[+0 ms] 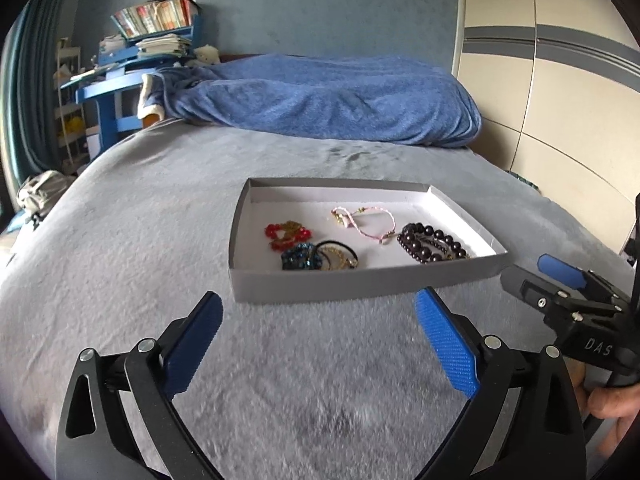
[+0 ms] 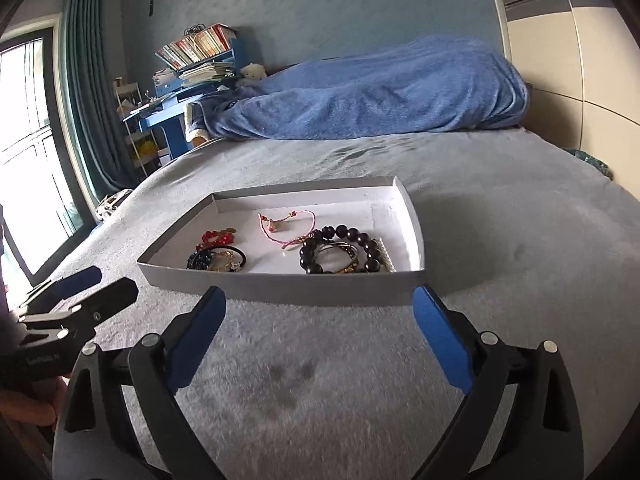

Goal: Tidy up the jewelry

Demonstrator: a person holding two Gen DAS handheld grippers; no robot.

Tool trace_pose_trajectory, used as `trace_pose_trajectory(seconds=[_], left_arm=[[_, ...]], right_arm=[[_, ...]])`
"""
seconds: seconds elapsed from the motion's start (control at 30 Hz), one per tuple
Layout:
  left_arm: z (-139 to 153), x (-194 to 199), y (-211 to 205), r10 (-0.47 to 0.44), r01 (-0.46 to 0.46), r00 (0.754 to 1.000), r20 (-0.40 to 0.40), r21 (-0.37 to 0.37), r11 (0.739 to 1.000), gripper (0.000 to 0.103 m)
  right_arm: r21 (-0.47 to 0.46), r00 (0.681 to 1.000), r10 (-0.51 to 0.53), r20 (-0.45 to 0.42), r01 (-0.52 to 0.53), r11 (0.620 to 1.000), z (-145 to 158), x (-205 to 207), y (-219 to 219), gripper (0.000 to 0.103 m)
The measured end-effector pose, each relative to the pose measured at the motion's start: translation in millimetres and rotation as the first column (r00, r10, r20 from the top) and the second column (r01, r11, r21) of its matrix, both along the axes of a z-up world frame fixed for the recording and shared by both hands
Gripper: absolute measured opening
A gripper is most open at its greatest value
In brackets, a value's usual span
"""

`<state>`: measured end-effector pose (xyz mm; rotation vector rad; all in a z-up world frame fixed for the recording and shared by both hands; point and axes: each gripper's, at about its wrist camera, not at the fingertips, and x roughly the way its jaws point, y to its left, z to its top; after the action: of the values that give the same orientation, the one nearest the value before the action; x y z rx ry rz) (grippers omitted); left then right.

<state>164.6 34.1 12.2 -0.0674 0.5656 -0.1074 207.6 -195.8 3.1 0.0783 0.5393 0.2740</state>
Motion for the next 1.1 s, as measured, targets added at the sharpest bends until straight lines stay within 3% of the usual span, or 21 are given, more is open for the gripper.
trace_pose_trajectory(seconds=[0.4,0.73,1.1], left_arm=[[-8,-12,-19,-0.020,0.016,0.999,0.032,0.097,0.995,0.098],[-8,-14,-9,-0.017,0.016,0.999,0.029,0.037,0.999,0.098],[-8,-14,-10,-0.027,0.027,0.999,0.027,0.025,0.999,0.098]], right_arm=[[-0.013,0.999,-0.033,-0.012,0.033,0.999,-9,-6,-4,0.097],[-0.021,0.999,-0.038,-0.009,0.038,0.999,-10,-8,-2,0.097],[-0.033,1.000,-0.031,-0.003,0.031,0.999,-10,-8,-1,0.097]])
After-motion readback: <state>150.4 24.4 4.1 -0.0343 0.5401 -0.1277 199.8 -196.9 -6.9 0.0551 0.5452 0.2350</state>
